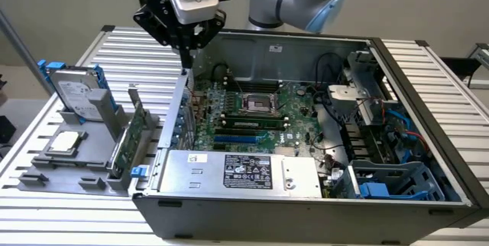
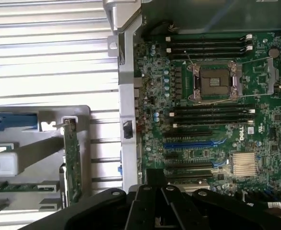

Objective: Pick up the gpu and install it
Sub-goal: 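Reach for the gpu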

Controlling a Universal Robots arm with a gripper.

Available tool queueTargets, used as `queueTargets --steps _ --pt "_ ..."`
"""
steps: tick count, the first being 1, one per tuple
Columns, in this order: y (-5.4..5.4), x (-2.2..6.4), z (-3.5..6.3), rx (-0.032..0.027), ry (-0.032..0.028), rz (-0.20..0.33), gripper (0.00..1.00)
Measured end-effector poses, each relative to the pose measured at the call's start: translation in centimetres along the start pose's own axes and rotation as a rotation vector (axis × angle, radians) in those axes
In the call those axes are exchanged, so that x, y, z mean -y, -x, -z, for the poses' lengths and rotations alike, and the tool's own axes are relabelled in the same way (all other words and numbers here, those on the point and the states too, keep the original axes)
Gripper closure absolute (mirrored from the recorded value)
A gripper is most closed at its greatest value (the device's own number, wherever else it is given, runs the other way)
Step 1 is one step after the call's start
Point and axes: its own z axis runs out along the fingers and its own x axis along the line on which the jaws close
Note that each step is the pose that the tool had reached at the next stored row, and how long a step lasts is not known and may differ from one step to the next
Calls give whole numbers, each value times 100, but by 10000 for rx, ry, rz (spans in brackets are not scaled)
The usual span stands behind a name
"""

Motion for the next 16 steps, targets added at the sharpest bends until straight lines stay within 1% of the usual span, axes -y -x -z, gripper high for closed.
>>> queueTargets --steps 16 --pt "-722 136 -17 14 -191 3 89"
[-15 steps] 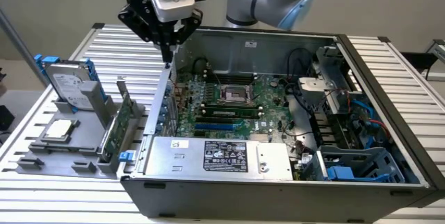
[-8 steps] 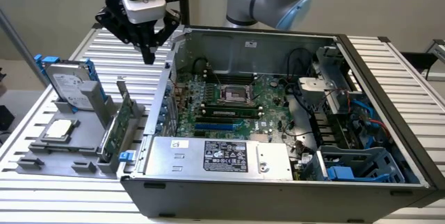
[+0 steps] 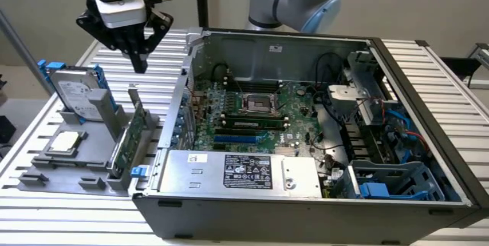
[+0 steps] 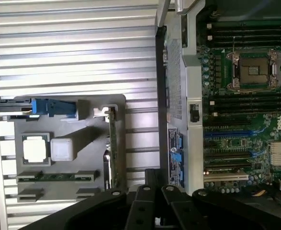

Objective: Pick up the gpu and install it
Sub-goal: 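Reach for the gpu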

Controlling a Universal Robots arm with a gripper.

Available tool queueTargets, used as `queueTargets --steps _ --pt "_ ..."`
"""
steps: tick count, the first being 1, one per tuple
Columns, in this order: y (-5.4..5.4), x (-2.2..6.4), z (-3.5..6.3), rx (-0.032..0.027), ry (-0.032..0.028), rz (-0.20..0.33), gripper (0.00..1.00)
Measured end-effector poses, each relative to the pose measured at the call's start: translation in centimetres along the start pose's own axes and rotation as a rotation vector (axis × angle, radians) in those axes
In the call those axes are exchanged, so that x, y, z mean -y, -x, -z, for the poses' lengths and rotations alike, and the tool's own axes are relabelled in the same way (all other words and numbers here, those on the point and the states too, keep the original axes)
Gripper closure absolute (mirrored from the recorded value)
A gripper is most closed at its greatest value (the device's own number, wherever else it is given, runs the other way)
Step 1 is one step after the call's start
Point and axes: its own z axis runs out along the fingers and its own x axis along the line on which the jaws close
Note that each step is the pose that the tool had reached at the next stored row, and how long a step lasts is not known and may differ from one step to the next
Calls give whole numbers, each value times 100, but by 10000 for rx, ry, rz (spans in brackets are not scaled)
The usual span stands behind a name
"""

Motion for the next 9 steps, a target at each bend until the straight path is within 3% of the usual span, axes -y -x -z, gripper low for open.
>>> queueTargets --steps 9 --pt "-406 57 -33 8 -116 3 89"
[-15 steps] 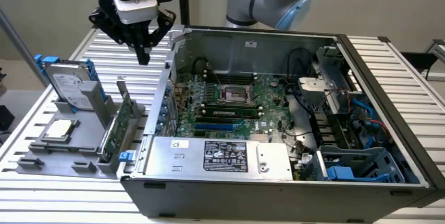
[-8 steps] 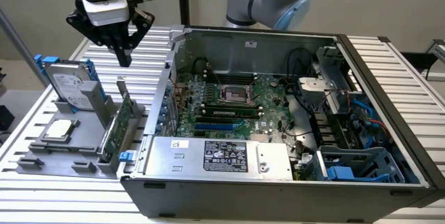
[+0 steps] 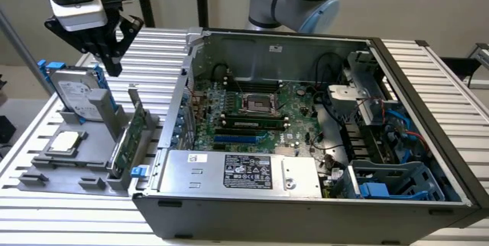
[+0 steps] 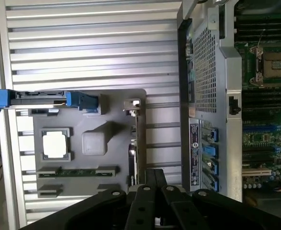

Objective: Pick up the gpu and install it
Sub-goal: 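Reach for the gpu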

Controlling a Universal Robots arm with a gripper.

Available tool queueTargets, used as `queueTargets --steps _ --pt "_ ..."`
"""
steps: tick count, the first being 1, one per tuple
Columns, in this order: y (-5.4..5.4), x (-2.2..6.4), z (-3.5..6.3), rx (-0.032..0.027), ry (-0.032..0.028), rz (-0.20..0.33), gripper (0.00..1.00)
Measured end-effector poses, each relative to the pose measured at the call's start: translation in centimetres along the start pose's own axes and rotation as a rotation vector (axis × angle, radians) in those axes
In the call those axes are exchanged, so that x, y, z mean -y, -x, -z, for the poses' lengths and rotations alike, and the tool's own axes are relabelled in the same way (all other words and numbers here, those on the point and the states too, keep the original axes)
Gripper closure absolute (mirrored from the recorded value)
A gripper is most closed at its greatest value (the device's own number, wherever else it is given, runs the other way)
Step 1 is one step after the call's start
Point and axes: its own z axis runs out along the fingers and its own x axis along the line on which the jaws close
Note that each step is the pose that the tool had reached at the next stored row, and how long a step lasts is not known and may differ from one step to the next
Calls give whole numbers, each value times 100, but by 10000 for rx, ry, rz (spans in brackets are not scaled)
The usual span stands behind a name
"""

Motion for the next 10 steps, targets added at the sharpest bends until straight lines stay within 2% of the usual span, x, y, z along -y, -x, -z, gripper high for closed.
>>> queueTargets --steps 6,10 --pt "-261 37 -17 3 -57 1 89" --pt "-267 37 -17 4 -59 1 89"
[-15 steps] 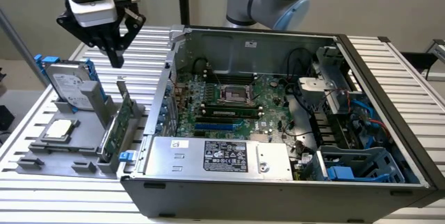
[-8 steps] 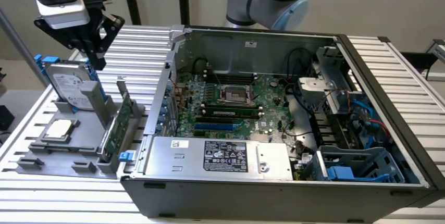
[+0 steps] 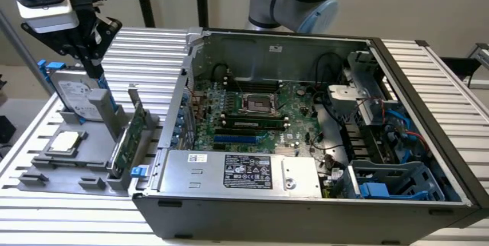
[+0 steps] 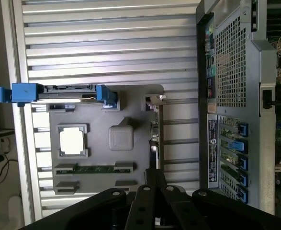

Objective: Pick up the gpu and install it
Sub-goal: 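Reach for the gpu, then pick up the gpu and move the gpu toward the slot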

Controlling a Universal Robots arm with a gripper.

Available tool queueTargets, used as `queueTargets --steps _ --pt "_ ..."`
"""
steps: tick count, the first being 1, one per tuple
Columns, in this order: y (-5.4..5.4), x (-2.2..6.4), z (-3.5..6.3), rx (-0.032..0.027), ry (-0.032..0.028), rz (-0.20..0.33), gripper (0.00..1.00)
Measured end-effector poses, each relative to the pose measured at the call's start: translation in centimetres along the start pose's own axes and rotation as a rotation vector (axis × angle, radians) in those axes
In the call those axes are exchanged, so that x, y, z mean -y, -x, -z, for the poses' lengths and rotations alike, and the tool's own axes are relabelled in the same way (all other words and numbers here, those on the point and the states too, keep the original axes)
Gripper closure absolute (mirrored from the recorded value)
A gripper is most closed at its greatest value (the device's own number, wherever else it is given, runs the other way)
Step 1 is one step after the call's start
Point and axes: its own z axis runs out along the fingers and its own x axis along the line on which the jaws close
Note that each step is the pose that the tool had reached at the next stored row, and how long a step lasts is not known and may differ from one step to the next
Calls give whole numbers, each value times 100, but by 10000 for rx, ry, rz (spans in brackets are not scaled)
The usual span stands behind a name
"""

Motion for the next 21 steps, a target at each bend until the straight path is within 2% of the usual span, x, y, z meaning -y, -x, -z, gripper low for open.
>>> queueTargets --steps 12,14,15,17,18,20,21 --pt "0 0 0 0 0 0 88" --pt "0 0 0 0 0 -1 76" --pt "0 0 0 1 0 0 76" --pt "0 0 0 0 0 0 64" --pt "0 0 0 0 0 0 64" --pt "0 0 0 0 0 -1 53" --pt "0 0 0 0 0 0 53"
